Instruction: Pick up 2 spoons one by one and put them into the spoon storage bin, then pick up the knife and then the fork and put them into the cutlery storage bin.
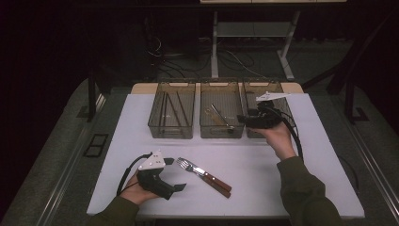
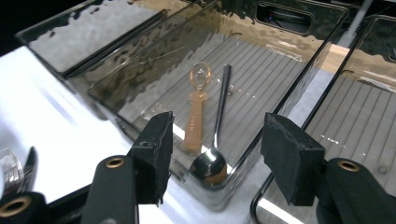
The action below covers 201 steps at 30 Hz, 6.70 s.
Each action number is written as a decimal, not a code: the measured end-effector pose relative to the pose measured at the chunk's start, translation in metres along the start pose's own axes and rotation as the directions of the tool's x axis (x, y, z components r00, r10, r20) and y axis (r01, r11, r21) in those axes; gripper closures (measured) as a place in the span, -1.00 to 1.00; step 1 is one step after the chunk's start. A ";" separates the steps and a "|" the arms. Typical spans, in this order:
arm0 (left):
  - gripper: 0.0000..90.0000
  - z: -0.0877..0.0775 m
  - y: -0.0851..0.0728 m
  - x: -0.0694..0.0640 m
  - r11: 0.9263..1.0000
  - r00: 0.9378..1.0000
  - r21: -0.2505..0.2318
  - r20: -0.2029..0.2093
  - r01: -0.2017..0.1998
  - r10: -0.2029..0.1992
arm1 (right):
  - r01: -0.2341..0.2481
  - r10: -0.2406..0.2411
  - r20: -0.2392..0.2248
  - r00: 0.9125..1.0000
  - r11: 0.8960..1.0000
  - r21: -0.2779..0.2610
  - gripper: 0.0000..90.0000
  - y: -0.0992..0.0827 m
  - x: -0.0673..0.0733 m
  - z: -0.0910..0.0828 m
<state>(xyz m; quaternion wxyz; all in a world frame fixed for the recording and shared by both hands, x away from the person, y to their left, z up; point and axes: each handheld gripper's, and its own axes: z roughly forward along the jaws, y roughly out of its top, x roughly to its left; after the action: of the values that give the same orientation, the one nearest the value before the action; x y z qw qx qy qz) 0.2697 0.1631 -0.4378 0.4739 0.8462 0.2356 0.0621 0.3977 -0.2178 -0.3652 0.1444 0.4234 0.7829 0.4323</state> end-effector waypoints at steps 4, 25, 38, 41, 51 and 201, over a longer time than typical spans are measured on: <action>-1.00 0.000 0.000 0.000 1.000 1.000 0.001 -0.001 0.002 -0.002 | -0.008 0.008 -0.028 1.000 1.000 -0.002 -0.09 -0.009 0.000 -0.009; -1.00 -0.001 -0.001 0.000 1.000 1.000 0.007 -0.008 0.003 -0.003 | 0.025 -0.024 -0.088 0.996 1.000 0.014 -0.14 -0.061 0.000 -0.045; -1.00 -0.001 -0.001 0.000 1.000 1.000 0.006 -0.005 0.002 -0.002 | 0.096 -0.085 -0.139 0.987 0.993 0.070 0.33 -0.088 0.021 -0.051; -1.00 -0.001 -0.001 0.000 1.000 1.000 0.007 -0.006 0.002 -0.002 | 0.097 -0.083 -0.169 0.982 0.993 0.073 0.48 -0.092 0.025 -0.052; -1.00 -0.001 -0.001 -0.001 1.000 1.000 0.008 -0.008 -0.003 0.003 | 0.160 -0.129 -0.255 0.958 0.982 0.103 1.00 -0.106 0.044 -0.053; -1.00 0.001 0.001 -0.002 1.000 1.000 -0.007 0.004 -0.002 0.002 | 0.699 -0.489 -0.500 0.715 0.482 0.528 0.72 -0.043 0.167 0.071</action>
<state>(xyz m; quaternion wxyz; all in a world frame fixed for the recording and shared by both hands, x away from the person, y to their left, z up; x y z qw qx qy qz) 0.2683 0.1608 -0.4374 0.4771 0.8449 0.2337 0.0618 0.3165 -0.0588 -0.4177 0.0061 0.0777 0.9931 0.0872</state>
